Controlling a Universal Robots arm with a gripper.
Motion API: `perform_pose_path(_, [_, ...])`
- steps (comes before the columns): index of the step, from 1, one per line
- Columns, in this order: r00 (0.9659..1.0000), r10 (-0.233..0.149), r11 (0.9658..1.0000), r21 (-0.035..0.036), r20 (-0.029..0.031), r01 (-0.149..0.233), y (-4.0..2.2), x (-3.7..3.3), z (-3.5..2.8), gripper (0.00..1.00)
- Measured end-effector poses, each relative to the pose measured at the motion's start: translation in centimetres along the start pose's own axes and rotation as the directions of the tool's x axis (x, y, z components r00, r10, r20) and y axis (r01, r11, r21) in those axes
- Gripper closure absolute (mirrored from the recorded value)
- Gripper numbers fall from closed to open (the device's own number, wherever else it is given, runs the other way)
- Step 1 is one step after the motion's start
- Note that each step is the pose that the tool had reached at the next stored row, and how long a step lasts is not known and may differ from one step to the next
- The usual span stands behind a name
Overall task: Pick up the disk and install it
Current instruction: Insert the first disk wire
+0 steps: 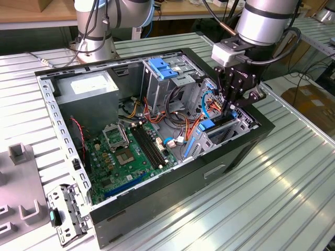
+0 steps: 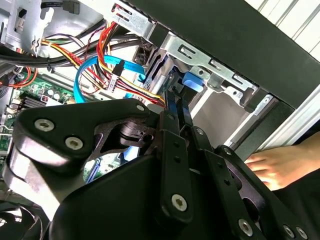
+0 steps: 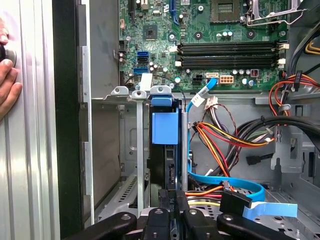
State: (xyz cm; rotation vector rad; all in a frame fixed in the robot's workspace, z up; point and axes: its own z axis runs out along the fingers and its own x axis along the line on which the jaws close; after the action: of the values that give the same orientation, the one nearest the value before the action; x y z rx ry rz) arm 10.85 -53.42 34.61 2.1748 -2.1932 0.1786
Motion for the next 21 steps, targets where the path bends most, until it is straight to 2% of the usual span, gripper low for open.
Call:
perform_pose_path(18, [0.9999, -0.012, 0.9999, 0.0014, 0.0004, 0.012, 0.00, -0.01, 0.09, 0.83])
perform_pose_path(21, [0.9999, -0.012, 0.9999, 0.0014, 0.0029, 0.012, 0.01, -0.02, 0.15, 0.83])
